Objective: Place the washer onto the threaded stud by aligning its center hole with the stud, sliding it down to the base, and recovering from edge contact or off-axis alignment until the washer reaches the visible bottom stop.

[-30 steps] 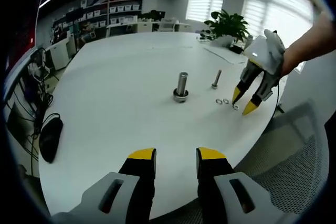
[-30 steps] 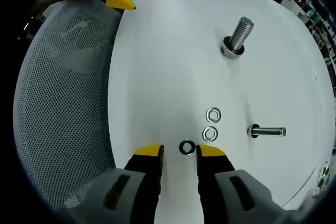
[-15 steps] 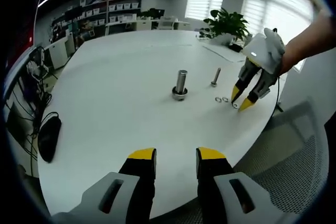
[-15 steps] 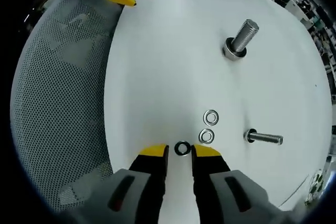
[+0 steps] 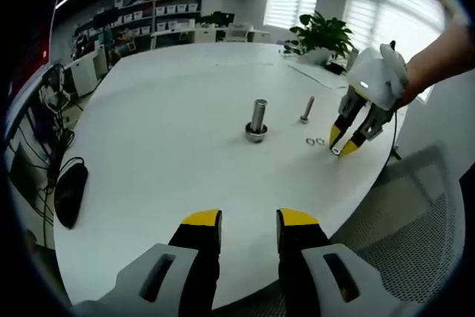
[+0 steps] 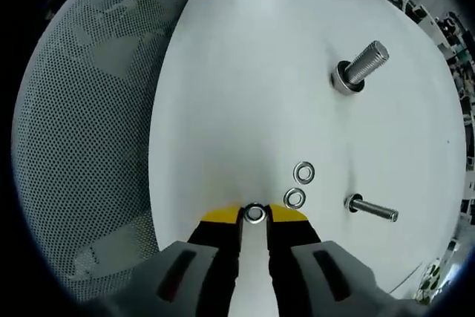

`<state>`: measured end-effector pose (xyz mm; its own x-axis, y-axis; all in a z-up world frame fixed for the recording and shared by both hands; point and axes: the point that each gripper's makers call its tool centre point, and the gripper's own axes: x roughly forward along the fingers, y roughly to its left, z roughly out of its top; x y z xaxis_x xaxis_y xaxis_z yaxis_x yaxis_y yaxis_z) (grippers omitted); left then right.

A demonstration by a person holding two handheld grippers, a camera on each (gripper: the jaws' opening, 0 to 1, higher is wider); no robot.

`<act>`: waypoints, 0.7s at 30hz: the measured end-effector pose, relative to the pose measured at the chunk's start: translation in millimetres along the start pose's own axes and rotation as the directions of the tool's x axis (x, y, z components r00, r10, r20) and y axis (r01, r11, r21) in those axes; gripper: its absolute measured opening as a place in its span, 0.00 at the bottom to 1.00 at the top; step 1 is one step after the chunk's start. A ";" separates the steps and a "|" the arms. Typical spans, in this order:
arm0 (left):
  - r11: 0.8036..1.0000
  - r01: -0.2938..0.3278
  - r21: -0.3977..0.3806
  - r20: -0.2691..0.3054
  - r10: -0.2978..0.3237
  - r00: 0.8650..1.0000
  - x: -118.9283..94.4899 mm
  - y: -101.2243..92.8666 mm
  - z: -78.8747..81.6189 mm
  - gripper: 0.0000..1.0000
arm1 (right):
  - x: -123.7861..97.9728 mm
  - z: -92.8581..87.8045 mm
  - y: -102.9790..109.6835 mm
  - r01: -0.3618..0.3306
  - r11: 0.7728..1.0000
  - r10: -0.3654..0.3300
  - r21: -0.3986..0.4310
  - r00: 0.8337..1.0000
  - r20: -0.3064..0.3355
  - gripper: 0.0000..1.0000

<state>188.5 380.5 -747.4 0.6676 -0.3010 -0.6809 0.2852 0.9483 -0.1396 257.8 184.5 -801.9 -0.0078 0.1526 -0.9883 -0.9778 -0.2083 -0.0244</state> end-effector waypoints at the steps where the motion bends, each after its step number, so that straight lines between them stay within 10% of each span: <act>1: 1.000 0.001 -0.001 -0.002 -0.001 1.000 0.0 -0.3 -0.4 0.28 | -0.2 0.1 -0.7 -0.005 1.000 0.005 0.016 1.000 0.005 0.15; 21: 1.000 0.002 -0.012 0.008 -0.002 1.000 -1.2 0.0 1.7 0.28 | -1.5 2.6 -3.9 -0.027 0.994 0.017 0.109 0.996 0.092 0.04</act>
<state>188.9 380.7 -745.4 0.6726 -0.3038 -0.6748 0.2787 0.9487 -0.1494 261.1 187.6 -799.9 -0.0437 0.2371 -0.9705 -0.9942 -0.1062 0.0188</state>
